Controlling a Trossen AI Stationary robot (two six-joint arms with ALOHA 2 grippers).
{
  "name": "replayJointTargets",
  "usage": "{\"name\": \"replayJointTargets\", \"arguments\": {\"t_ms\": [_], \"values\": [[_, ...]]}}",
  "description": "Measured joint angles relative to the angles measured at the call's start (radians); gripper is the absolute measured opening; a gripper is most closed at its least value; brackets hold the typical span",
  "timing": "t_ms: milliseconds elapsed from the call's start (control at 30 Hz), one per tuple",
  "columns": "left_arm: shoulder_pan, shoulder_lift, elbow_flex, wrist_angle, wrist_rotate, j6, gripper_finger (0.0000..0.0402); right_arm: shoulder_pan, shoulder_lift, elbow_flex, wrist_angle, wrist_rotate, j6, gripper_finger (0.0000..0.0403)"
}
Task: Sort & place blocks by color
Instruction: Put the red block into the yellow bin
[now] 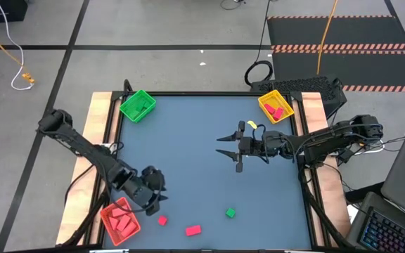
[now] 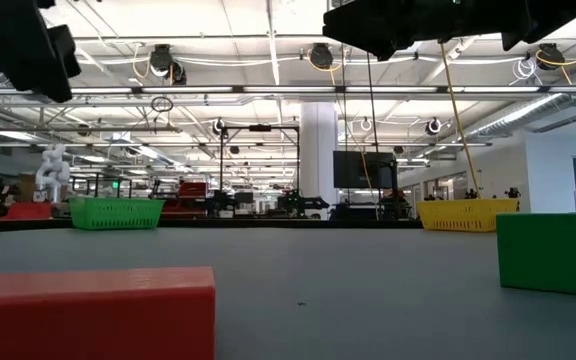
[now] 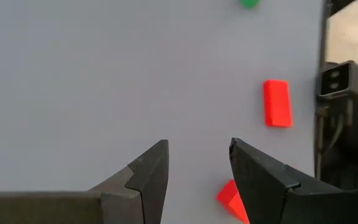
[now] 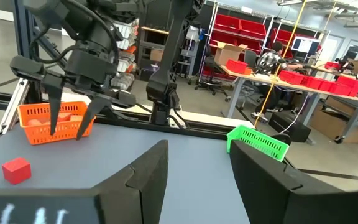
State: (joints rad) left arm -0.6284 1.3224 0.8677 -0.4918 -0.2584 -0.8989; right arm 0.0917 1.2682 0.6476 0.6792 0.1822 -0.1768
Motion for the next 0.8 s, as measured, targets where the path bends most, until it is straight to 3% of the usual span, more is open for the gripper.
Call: {"name": "replayJointTargets", "arguments": {"t_ms": [300, 800], "values": [[-0.074, 0.000, 0.000, -0.042, 0.074, -0.143, 0.0170, 0.000, 0.000, 0.000, 0.000, 0.000, 0.000, 0.0169], [-0.114, 0.017, 0.000, -0.031, 0.078, -0.116, 0.0170, 0.000, 0.000, 0.000, 0.000, 0.000, 0.000, 0.0169]]}}
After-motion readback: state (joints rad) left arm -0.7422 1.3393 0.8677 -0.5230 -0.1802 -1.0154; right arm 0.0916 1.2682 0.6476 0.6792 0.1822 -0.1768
